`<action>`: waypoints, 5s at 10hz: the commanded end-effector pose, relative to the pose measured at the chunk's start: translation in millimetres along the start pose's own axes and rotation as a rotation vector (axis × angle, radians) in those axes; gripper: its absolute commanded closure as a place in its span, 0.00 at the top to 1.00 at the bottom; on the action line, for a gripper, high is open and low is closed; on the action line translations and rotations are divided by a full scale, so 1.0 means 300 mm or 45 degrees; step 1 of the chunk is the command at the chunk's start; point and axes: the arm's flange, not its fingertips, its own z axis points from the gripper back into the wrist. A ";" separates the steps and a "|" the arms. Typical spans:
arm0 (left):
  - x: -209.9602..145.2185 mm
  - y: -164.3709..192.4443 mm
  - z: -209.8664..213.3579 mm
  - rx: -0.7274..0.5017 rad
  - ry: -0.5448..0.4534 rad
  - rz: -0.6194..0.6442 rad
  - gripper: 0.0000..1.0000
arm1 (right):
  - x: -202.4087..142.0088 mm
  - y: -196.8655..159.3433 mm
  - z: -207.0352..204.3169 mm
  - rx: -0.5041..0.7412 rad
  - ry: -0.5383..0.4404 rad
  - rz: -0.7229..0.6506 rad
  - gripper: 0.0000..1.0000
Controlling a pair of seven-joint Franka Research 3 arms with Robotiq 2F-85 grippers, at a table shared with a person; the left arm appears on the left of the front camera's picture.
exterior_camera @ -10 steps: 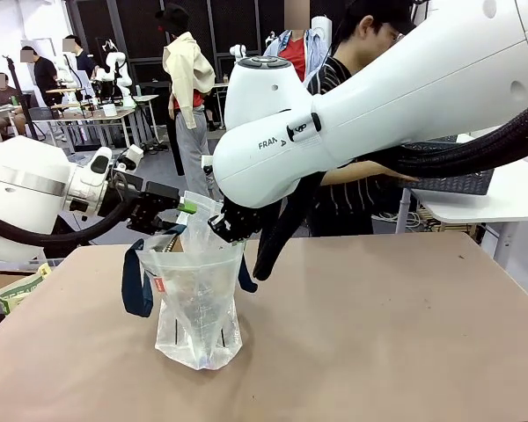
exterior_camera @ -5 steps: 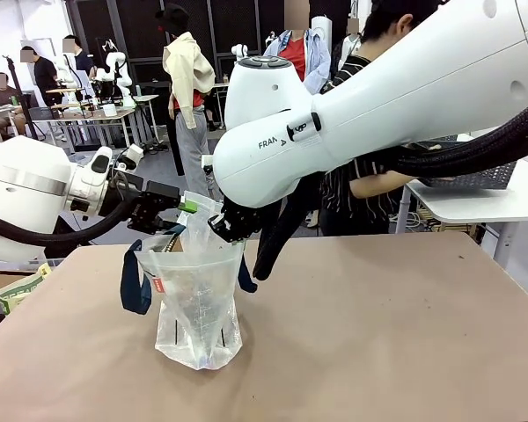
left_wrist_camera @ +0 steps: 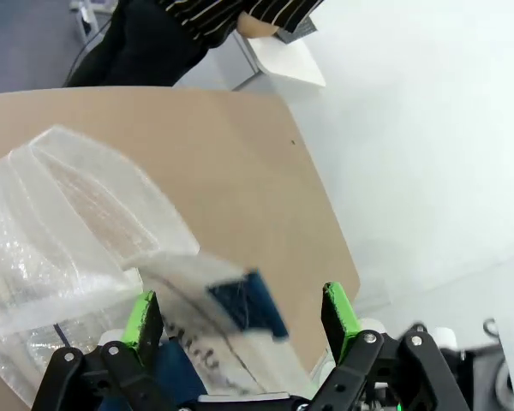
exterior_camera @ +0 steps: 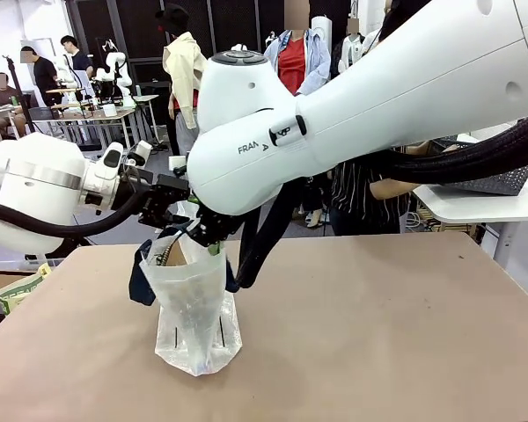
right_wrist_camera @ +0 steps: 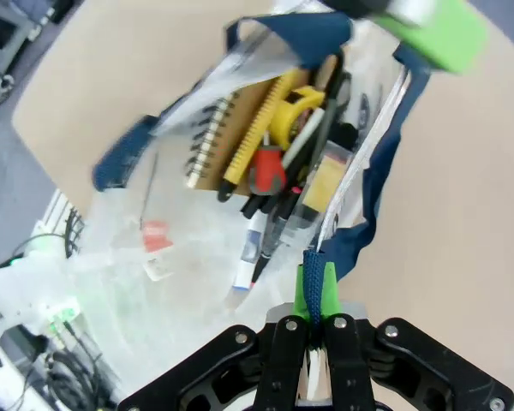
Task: Transfer purchased items from the store into the shopping bag.
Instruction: Move the Reusable shopping bag to the right side of the table.
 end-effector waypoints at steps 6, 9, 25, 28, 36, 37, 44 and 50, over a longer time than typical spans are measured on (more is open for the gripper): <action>0.025 0.006 -0.056 0.070 0.012 0.081 0.96 | 0.043 0.056 -0.014 0.007 -0.016 0.138 0.00; 0.031 0.004 -0.068 0.176 0.012 0.105 0.96 | 0.036 0.080 -0.010 -0.003 -0.024 0.183 0.00; -0.021 -0.162 0.083 0.394 -0.081 -0.033 0.96 | 0.032 0.039 -0.009 -0.046 -0.006 0.119 0.00; -0.035 -0.193 0.131 0.447 -0.119 -0.048 0.96 | 0.032 0.035 -0.012 -0.041 -0.001 0.112 0.00; -0.055 -0.081 0.275 0.707 -0.271 0.170 0.96 | 0.032 0.031 -0.019 -0.042 0.013 0.113 0.00; -0.055 -0.073 0.286 0.688 -0.278 0.162 0.96 | 0.034 0.032 -0.021 -0.042 0.013 0.113 0.00; -0.063 -0.031 0.297 0.747 -0.248 0.183 0.96 | 0.033 0.033 -0.027 -0.041 0.019 0.112 0.00; -0.042 0.007 0.227 0.554 -0.108 0.112 0.96 | 0.035 0.038 -0.030 -0.045 0.015 0.117 0.00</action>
